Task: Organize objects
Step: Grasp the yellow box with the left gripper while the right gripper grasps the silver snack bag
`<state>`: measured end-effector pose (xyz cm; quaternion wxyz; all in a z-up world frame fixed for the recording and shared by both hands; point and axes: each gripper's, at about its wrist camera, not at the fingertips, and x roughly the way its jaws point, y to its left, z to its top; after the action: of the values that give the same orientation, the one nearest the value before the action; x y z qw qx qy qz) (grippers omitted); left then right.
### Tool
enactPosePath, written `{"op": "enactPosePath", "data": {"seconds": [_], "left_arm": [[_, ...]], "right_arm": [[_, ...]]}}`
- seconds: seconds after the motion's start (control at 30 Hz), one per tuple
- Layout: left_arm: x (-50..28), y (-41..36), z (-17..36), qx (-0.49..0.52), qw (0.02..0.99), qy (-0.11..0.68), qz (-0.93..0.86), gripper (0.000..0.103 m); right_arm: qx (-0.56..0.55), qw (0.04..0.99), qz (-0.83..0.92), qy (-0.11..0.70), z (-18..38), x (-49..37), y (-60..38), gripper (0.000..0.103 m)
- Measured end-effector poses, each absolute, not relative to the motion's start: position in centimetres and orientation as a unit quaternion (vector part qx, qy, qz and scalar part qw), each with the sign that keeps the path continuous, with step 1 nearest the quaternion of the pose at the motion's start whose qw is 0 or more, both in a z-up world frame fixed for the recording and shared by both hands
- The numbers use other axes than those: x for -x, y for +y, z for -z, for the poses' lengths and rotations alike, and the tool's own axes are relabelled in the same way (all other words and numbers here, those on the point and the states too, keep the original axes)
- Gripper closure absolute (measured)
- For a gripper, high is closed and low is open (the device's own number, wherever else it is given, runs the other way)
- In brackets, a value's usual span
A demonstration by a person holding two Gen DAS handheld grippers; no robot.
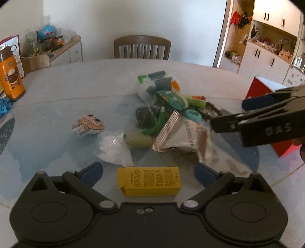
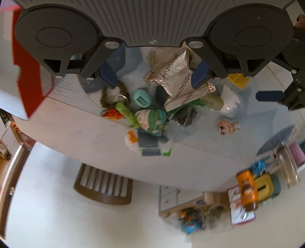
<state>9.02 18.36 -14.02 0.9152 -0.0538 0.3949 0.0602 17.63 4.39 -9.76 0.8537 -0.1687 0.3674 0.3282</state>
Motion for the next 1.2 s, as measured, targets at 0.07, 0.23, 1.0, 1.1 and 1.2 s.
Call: {"op": "enactPosePath", "data": {"seconds": [0.07, 0.23, 1.0, 1.1, 1.2], "left_arm": [[-9.2, 18.6, 14.6, 0.060, 0.912, 0.401, -0.062, 0.002], [-9.2, 18.7, 15.4, 0.067, 0.907, 0.414, -0.050, 0.005], [-8.9, 18.8, 15.8, 0.065, 0.906, 0.417, -0.032, 0.033], [-8.6, 18.9, 15.3, 0.068, 0.909, 0.410, -0.026, 0.033], [-8.2, 18.8, 14.3, 0.064, 0.915, 0.397, -0.018, 0.033]], "right_arm": [[0.185, 0.845, -0.333, 0.375, 10.7, -18.1, 5.5, 0.018], [0.215, 0.824, -0.351, 0.389, 12.5, -18.6, 7.5, 0.018], [0.248, 0.809, -0.360, 0.394, 13.9, -17.9, 9.6, 0.059], [0.233, 0.813, -0.356, 0.396, 13.3, -17.7, 9.1, 0.059], [0.216, 0.821, -0.352, 0.394, 12.1, -17.4, 8.2, 0.060]]}}
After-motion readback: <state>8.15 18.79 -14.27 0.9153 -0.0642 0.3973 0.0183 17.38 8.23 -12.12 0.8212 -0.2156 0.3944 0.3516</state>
